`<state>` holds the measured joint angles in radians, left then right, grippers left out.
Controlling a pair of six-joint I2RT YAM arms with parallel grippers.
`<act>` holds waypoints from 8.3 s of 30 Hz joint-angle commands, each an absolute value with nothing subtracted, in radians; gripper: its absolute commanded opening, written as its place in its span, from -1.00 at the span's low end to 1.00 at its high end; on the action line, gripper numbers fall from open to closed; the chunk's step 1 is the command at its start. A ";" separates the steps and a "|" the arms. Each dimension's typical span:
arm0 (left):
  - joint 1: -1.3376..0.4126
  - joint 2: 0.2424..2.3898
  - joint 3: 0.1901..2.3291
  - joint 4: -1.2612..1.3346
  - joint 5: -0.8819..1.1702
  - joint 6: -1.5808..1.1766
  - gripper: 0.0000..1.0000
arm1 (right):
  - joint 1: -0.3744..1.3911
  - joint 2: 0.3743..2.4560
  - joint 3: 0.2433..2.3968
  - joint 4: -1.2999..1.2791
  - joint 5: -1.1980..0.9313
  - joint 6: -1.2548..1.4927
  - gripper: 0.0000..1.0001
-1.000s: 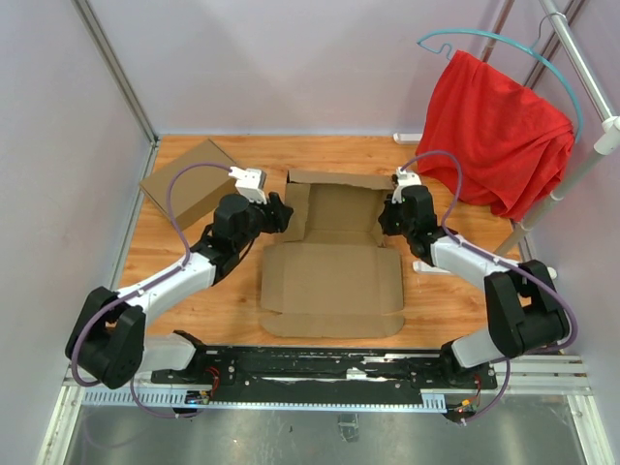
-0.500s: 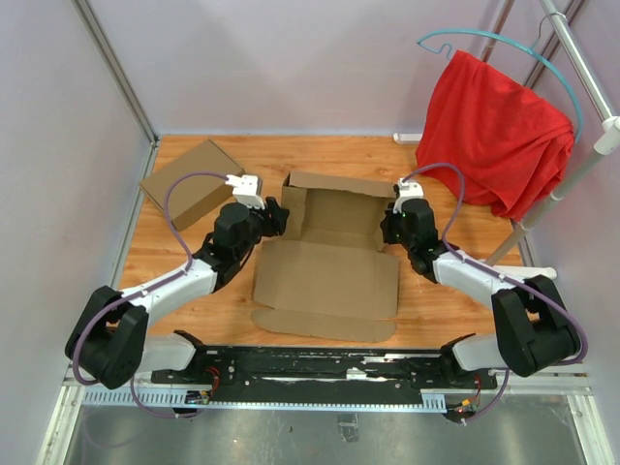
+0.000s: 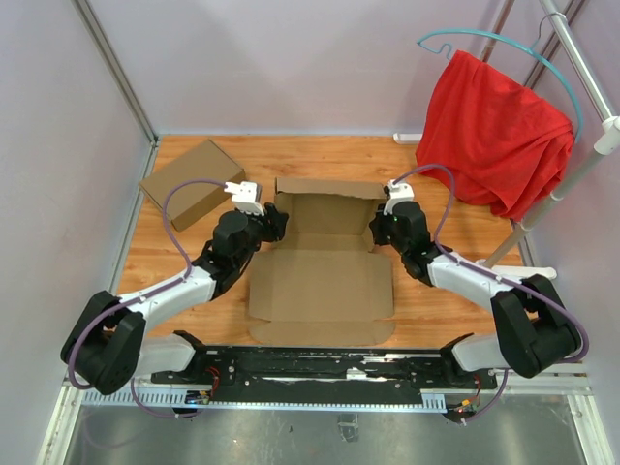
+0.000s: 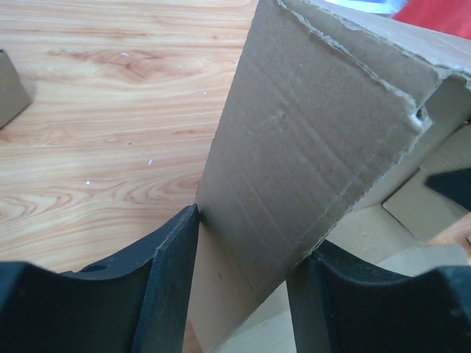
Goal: Fold the paper box
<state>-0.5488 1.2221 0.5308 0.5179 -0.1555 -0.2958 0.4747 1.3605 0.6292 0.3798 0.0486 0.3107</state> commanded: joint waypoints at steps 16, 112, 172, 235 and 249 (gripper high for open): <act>-0.694 1.463 0.711 0.306 -0.920 -0.287 -0.24 | 0.690 1.306 0.705 0.214 0.429 0.333 -0.99; -0.592 1.465 0.841 0.431 -0.434 -0.303 -0.17 | 0.627 1.174 0.792 0.067 0.274 0.121 0.13; -0.592 1.543 0.031 1.737 -0.409 -0.147 0.51 | 0.493 1.811 1.473 -0.040 -0.493 0.110 -0.51; -0.732 1.819 0.518 0.930 -0.938 -0.100 -0.51 | 0.497 1.876 1.475 -0.052 -0.626 0.161 -0.57; -0.732 1.821 0.516 0.928 -0.960 -0.074 -0.71 | 0.497 1.861 1.472 -0.051 -0.602 0.165 -0.50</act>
<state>-0.7391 1.8065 0.5308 1.0420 -0.8852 -0.1081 0.4900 1.8641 1.4487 -0.0261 -0.6006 0.1566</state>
